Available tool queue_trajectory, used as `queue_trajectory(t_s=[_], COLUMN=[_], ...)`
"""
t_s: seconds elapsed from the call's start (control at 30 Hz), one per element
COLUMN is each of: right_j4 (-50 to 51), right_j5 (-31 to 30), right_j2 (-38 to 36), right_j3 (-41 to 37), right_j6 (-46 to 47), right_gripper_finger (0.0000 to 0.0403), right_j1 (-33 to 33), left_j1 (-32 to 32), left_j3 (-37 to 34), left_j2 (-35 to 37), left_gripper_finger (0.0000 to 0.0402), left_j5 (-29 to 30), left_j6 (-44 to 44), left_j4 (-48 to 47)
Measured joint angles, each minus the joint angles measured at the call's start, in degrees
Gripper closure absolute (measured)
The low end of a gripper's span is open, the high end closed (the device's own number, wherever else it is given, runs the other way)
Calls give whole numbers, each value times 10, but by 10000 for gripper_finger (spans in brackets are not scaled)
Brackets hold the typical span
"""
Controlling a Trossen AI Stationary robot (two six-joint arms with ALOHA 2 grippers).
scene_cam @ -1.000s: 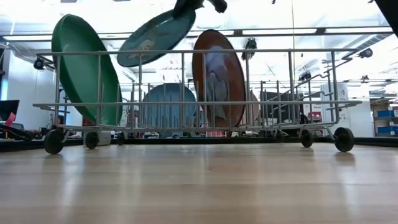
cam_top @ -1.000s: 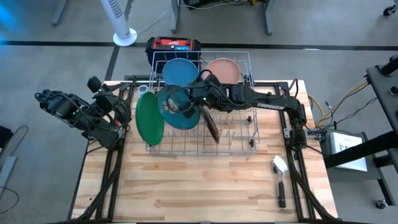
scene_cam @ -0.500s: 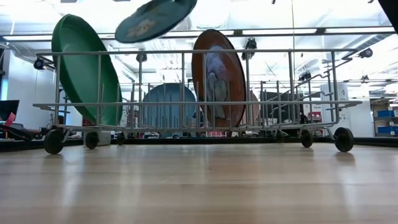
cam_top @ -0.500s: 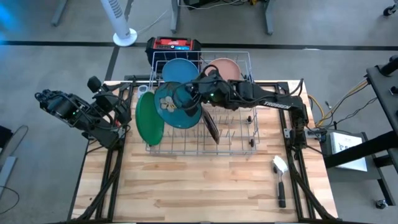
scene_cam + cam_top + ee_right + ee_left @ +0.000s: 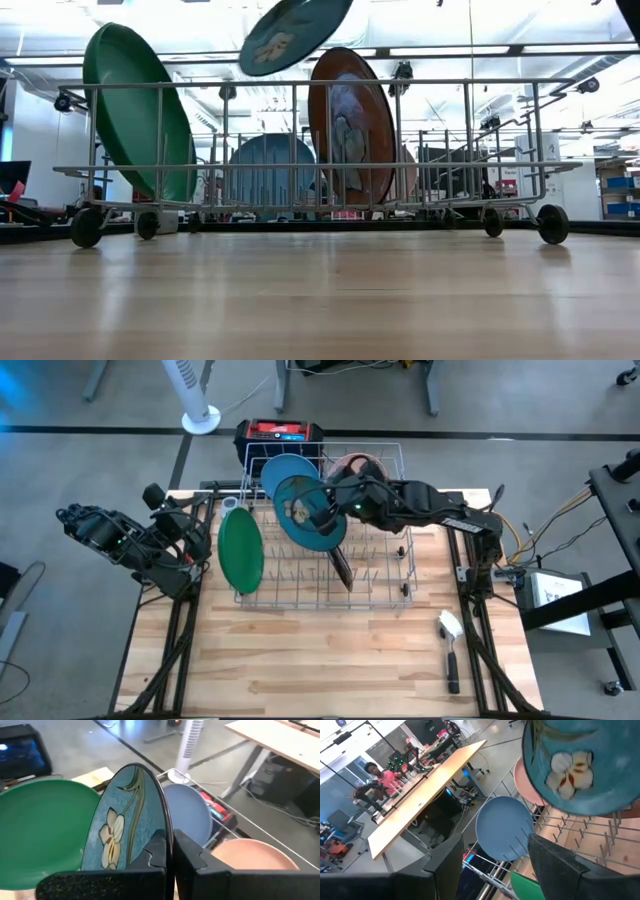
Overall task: Sort dishes
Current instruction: Adjust the blue floral plate on the right side of the dish rack
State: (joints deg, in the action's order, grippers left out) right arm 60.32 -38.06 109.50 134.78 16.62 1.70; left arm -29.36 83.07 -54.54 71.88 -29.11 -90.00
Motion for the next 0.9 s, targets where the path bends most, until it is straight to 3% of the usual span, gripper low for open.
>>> queue_trajectory(t_s=[0.57, 0.8, 0.9], right_j4=[133, 293, 296], right_j5=[-147, -193, -190], right_j2=[-55, -55, -58], right_j3=[0, 0, -9], right_j6=[4, 127, 142], right_gripper_finger=[403, 403, 403], right_j1=[0, 1, 2], left_j1=[0, 0, 0], left_j3=[0, 0, 0], left_j2=[-1, -1, -1], left_gripper_finger=[191, 191, 191], left_j5=[0, 44, 69], left_j6=[1, 7, 16], left_j4=[0, 0, 2])
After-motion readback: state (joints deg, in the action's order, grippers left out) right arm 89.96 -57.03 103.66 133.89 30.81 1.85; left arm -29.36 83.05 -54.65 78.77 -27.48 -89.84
